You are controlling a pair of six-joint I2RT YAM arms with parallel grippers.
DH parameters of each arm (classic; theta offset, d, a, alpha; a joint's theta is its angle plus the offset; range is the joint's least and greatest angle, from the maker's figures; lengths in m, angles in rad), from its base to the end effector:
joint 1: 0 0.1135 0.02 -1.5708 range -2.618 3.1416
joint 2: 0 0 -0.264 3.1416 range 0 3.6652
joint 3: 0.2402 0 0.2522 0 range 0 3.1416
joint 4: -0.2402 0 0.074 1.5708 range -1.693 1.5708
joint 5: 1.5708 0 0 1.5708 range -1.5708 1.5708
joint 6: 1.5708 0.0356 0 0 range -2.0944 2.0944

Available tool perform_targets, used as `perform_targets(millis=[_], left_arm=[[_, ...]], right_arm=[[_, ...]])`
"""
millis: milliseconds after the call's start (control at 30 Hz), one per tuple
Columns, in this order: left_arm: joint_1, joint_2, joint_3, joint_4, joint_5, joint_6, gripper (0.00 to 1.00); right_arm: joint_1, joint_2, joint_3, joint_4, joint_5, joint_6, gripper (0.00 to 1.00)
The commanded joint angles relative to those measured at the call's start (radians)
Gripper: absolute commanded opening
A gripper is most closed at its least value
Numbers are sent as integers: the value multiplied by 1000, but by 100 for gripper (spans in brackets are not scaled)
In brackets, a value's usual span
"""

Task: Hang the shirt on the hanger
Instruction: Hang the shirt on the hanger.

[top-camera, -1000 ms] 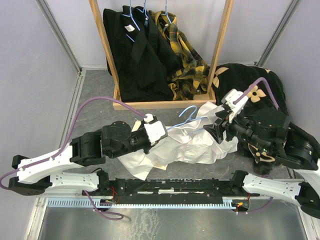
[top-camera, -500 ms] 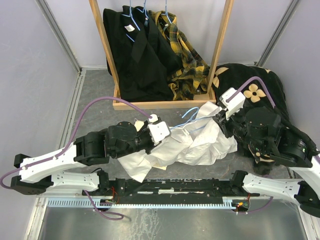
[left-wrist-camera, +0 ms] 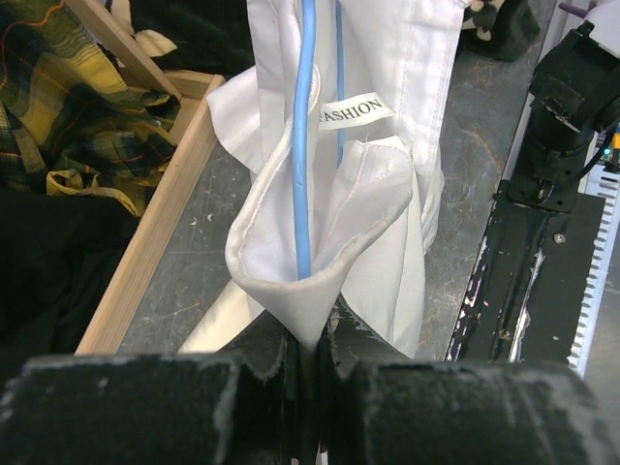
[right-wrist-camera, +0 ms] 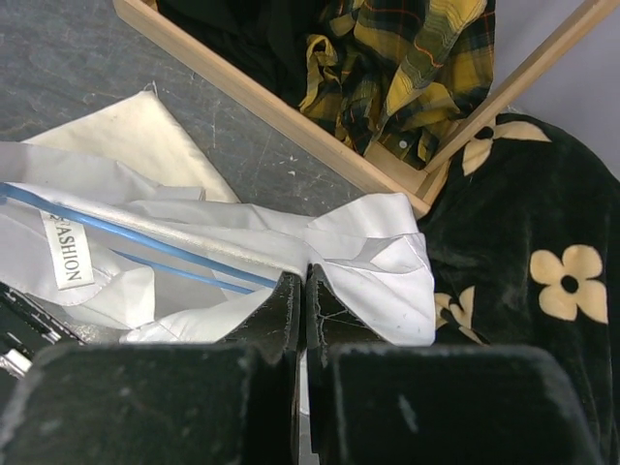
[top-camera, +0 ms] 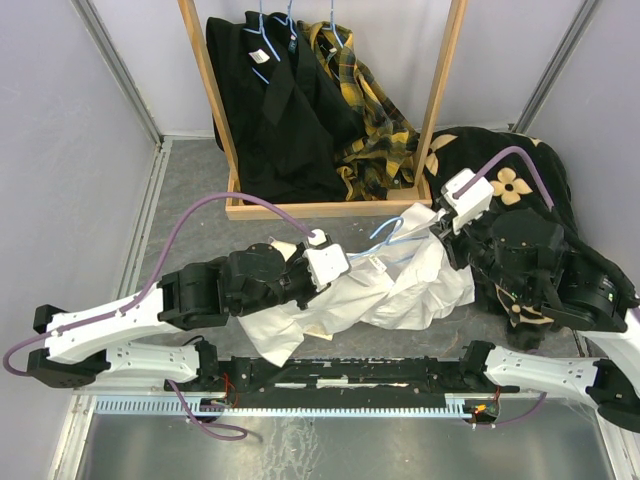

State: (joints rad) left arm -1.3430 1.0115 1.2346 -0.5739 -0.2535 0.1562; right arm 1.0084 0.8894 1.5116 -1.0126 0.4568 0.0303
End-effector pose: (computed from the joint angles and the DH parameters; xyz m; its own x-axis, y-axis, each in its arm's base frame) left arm 0.0555 -0.2000 0.4127 0.0618 0.4004 -0.9143 0.8911 0.3905 0.2312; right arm 0.0750 0.0896 0.4697 -0.2192 -0.2968 -0.9294 -0.5353 0.8330 -0.1398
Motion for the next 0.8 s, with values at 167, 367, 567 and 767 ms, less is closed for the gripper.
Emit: perform_targets(millis=[167, 367, 567, 767], left_arm=[[-3, -12, -7, 23, -138, -94, 3], [-3, 15, 20, 22, -294, -140, 3], [-3, 34, 61, 47, -317, -132, 3], [-3, 40, 83, 59, -317, -117, 3]], right_arm=[[-1, -8, 100, 17, -41, 1, 0], [-1, -3, 83, 17, -187, 35, 0], [-2, 32, 20, 136, -347, 103, 0], [-1, 62, -23, 262, -437, 151, 0]])
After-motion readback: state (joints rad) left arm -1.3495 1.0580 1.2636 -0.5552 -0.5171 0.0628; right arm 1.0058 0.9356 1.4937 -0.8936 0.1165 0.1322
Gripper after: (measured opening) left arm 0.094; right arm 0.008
